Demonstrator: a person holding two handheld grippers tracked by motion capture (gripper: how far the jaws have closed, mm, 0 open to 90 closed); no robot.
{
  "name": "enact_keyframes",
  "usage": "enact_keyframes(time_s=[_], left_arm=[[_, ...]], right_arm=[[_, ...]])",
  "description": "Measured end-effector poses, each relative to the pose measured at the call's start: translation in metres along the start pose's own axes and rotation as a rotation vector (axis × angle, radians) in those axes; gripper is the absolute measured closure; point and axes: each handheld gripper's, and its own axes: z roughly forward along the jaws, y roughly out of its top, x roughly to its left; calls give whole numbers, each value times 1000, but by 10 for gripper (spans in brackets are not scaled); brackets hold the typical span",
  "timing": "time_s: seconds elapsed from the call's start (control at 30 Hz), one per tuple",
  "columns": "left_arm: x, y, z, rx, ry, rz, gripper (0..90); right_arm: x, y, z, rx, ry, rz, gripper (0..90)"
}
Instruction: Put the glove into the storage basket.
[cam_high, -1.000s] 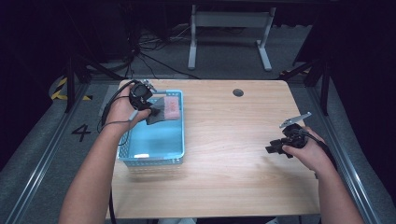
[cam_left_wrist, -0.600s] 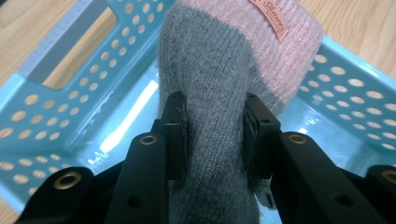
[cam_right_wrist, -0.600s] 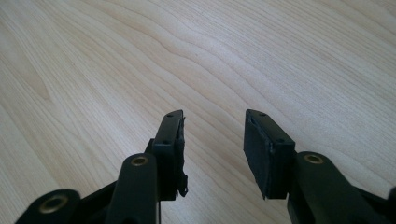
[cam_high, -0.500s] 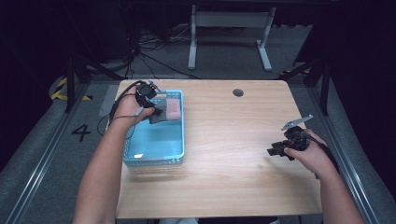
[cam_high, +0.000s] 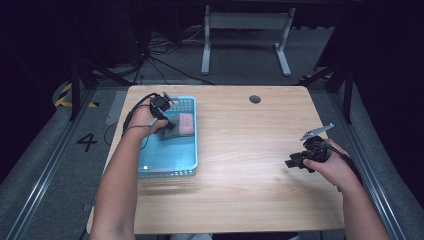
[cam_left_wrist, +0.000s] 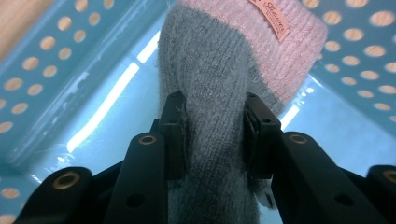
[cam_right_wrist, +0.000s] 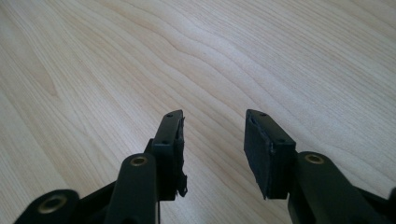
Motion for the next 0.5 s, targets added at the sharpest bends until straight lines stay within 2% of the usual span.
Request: enact_keyframes(time_s=[0.23,0.27,0.5], left_arm=[[3,1,10,22,16,5,637],[3,1,10,28,33,20,627],[1,5,17,13,118,30,523]], right_arm=[[-1,-1,0,0,-1,-1,586],[-1,-1,0,0,-1,-1,584],[-1,-1,0,-3,5,-10,575]])
